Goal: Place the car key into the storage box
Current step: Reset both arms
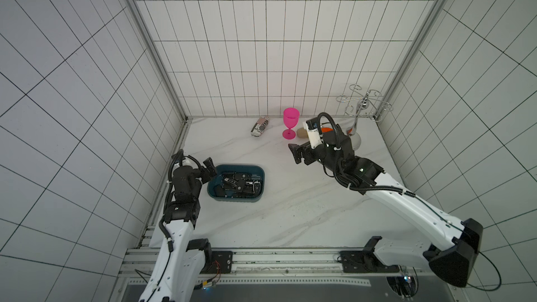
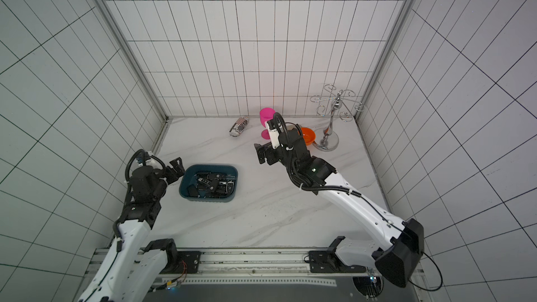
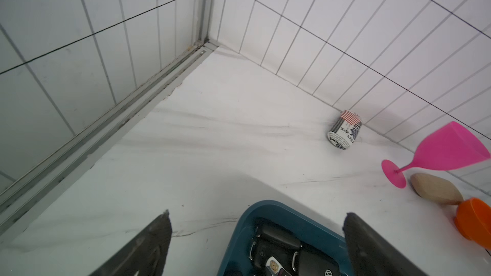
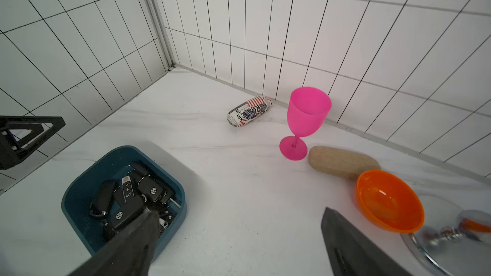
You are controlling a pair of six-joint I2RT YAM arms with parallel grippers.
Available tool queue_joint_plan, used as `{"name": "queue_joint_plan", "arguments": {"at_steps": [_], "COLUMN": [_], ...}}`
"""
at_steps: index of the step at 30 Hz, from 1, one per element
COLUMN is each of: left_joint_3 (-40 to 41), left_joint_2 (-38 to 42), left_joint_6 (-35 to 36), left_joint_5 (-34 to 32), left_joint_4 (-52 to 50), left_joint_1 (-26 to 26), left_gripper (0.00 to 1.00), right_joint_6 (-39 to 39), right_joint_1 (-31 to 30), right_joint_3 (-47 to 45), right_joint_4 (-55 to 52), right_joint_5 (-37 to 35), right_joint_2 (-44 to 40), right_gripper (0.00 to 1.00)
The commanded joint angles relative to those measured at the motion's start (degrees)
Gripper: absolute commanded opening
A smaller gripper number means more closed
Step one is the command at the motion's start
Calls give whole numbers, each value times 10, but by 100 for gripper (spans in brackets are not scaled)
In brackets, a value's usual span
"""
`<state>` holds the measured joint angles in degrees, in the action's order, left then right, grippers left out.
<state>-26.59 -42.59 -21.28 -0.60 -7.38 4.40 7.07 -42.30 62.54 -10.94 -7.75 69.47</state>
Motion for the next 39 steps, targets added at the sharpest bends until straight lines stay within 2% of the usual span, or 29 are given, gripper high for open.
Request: {"name": "queue_joint_plan", "arguments": {"at_steps": [1,3,6,8,10,12,14,16,18,20,22,23,30,34,37,39], "left_joint_3": [23,36,81,108,106,102,103,108,97,76,84,90,61,32,13,14], "left_joint_2": [-27,-50,-82,-115,-156,-199,-254,-308,-334,-354,-375,-384,-490,-460,-471,-472], "left_joint_6": [48,60,81,93,68,78,92,109,131,146,162,170,181,174,160,160], "left_joint_5": [-53,-60,-76,-125,-187,-150,-123,-135,-121,-99,-67,-54,-31,-19,34,34], "left_joint_4": [126,161,280,376,401,409,450,528,551,530,567,588,657,550,526,528], "left_joint_1": [-38,-40,-43,-43,-36,-23,-24,-31,-38,-38,-38,-38,-33,-28,-1,0], "left_gripper": [99,99,99,98,99,98,98,99,99,99,99,99,99,98,98,98], "right_joint_6": [79,101,109,115,109,71,3,-63,-95,-67,-76,-83,-95,-82,-80,-72], "right_joint_1": [21,41,81,115,132,143,158,180,222,281,327,343,374,376,377,378], "right_joint_3": [-101,-147,-221,-256,-281,-303,-344,-398,-452,-464,-460,-458,-464,-443,-441,-415], "right_joint_4": [46,39,53,50,50,75,152,255,360,385,390,402,601,647,729,641], "right_joint_5": [-20,-67,-139,-186,-252,-299,-319,-300,-247,-187,-105,-86,-40,-56,-78,-72], "right_joint_2": [-35,-60,-100,-126,-144,-164,-186,-205,-210,-201,-167,-142,31,131,202,178], "right_gripper": [99,99,99,99,99,99,99,99,99,99,99,99,99,99,99,99]}}
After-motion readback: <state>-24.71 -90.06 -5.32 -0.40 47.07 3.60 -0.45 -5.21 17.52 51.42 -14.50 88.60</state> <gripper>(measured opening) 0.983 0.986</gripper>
